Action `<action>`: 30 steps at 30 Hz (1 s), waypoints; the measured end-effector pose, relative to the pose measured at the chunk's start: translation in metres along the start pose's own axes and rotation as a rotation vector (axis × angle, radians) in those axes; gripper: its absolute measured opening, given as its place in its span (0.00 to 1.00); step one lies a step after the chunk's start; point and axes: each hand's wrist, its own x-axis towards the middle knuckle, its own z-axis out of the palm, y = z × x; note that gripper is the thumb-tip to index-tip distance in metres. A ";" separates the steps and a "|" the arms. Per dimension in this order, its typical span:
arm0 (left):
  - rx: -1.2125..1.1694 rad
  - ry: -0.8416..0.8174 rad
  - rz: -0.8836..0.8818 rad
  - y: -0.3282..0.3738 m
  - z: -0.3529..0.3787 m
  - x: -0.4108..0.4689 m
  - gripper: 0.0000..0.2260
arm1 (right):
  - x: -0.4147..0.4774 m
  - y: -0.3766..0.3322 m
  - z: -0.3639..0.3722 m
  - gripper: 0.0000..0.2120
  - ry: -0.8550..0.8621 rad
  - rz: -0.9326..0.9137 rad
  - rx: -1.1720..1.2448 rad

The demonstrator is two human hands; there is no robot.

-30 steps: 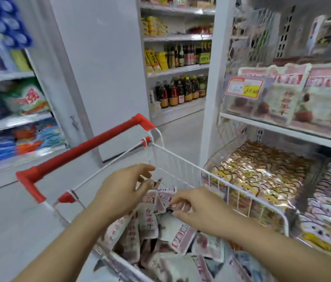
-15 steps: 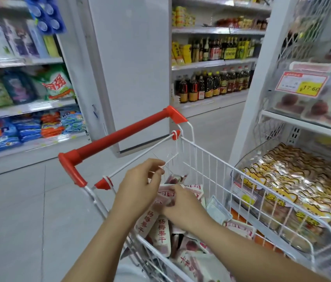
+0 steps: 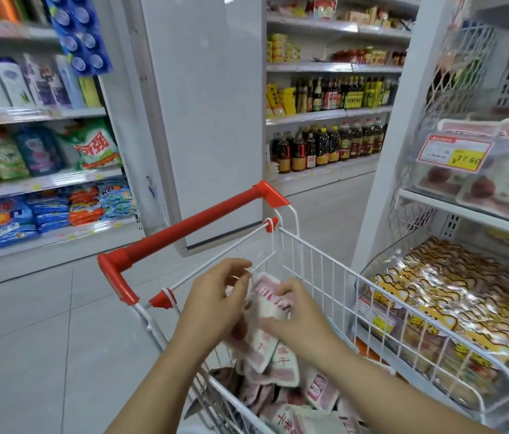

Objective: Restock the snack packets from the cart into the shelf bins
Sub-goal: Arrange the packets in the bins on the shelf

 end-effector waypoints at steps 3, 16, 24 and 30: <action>-0.106 -0.182 -0.078 0.004 -0.002 -0.001 0.14 | -0.011 -0.005 -0.043 0.22 0.070 -0.004 0.172; -0.523 -0.383 -0.205 0.030 -0.001 -0.012 0.15 | -0.012 -0.022 -0.056 0.41 -0.032 -0.165 0.292; -0.418 0.192 -0.138 0.004 0.000 -0.015 0.13 | 0.012 0.020 -0.021 0.35 -0.091 0.136 -0.083; -0.366 0.194 -0.130 0.006 0.002 -0.019 0.13 | 0.035 0.031 0.013 0.41 -0.046 0.158 -0.215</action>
